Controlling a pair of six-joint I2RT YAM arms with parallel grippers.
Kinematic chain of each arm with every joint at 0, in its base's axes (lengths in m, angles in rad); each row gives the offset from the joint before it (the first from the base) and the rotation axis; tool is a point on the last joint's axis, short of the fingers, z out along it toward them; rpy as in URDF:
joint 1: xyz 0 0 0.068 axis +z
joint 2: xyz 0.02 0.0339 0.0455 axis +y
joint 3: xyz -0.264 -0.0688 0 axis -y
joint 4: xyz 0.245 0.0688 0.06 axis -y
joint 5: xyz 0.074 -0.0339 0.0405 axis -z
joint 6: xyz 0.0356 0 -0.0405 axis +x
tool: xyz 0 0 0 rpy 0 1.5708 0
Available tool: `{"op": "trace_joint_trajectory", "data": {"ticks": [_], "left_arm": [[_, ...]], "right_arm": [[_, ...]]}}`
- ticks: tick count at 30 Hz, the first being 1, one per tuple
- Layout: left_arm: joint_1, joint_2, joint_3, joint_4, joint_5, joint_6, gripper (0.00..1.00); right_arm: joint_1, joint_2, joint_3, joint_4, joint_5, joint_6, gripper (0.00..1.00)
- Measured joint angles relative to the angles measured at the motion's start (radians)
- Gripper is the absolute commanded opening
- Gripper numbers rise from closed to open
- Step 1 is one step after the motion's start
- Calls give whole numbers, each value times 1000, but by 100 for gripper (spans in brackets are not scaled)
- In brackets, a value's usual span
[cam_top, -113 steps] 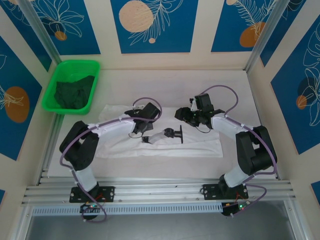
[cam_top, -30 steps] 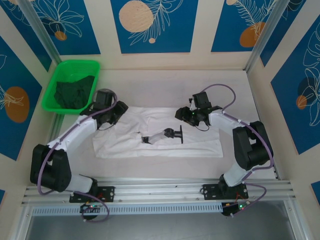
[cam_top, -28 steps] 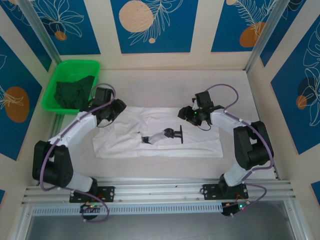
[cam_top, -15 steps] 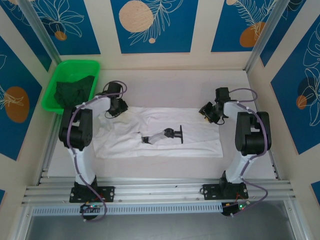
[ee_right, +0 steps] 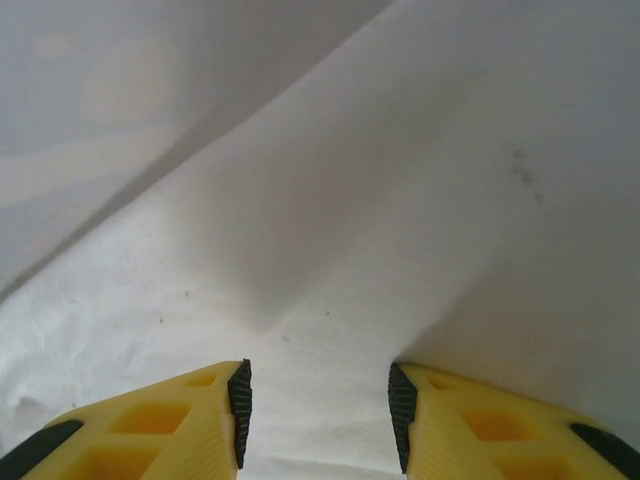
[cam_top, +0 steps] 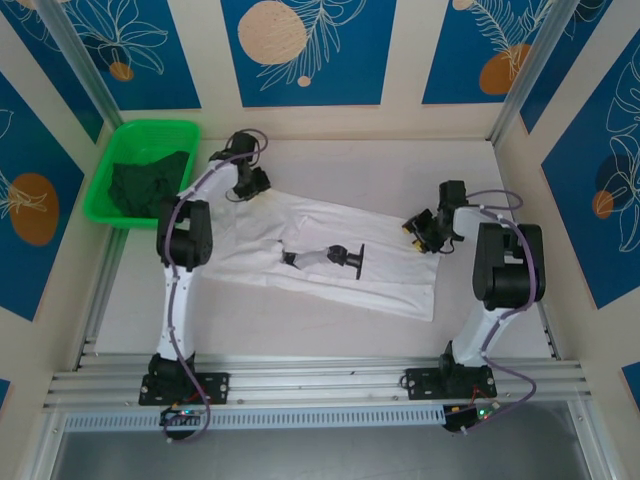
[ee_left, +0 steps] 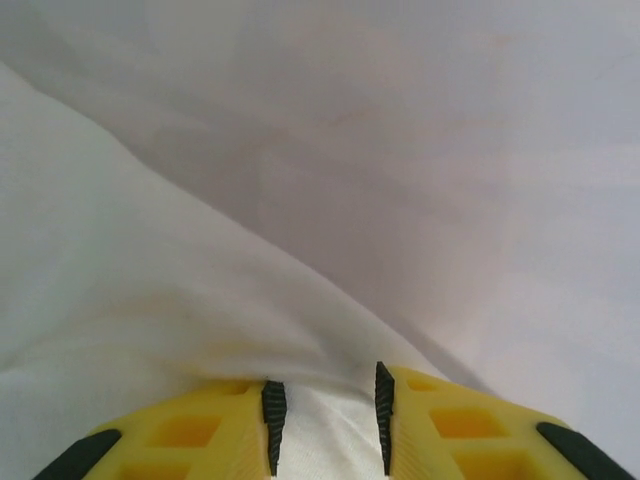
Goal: Fold and stack the t-shirts
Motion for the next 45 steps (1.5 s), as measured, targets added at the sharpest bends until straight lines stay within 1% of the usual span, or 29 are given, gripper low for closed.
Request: {"op": "trace_joint_trajectory", "data": {"ticks": [3,6,8,11,12,13,15,17,19,20,22,24,25,27,29,31,33,36,39,42,45], "left_arm": [[-20,116,208,-51,37,29,42],[-55,227,411,-89,72,46,46],[-82,278,503,-91,98,57,49],[-122,293,532,-85,128,68,53],[-136,293,538,-84,138,75,57],[-146,293,542,-80,144,76,61],[-164,290,546,-66,160,87,70],[-179,278,546,-74,167,88,76],[-185,242,529,-106,161,87,80],[-185,195,486,-117,148,86,82],[-178,61,342,-119,104,83,85],[-166,-142,116,-82,37,77,89],[-160,-229,24,-71,5,74,89],[-142,-437,-185,-23,-77,53,82],[-121,-580,-333,17,-133,32,74],[-90,-677,-471,70,-163,12,68],[-55,-721,-608,118,-171,-11,60],[-9,-685,-759,148,-163,-38,51],[23,-618,-856,163,-138,-63,50],[38,-566,-882,172,-113,-80,48],[40,-524,-819,184,-81,-85,47]], "right_arm": [[1,-99,-110,3,5,49,47],[8,-190,-197,-10,18,97,48],[17,-263,-262,-13,33,136,49],[32,-385,-357,-20,64,187,51],[34,-423,-375,-34,79,199,56],[37,-449,-382,-50,92,203,57],[32,-496,-377,-82,125,200,58],[21,-527,-354,-115,149,183,61],[20,-559,-325,-137,164,149,64],[24,-580,-312,-142,167,124,66],[56,-618,-289,-149,169,70,67],[123,-638,-258,-165,164,6,66],[165,-636,-240,-180,160,-23,66],[261,-610,-201,-216,155,-76,64],[352,-571,-179,-247,149,-119,60],[424,-539,-180,-279,137,-143,60],[469,-520,-195,-303,135,-161,56],[490,-508,-228,-327,126,-176,52],[493,-460,-238,-337,97,-187,47],[505,-385,-238,-336,76,-195,46],[516,-319,-238,-327,63,-194,45]]}}
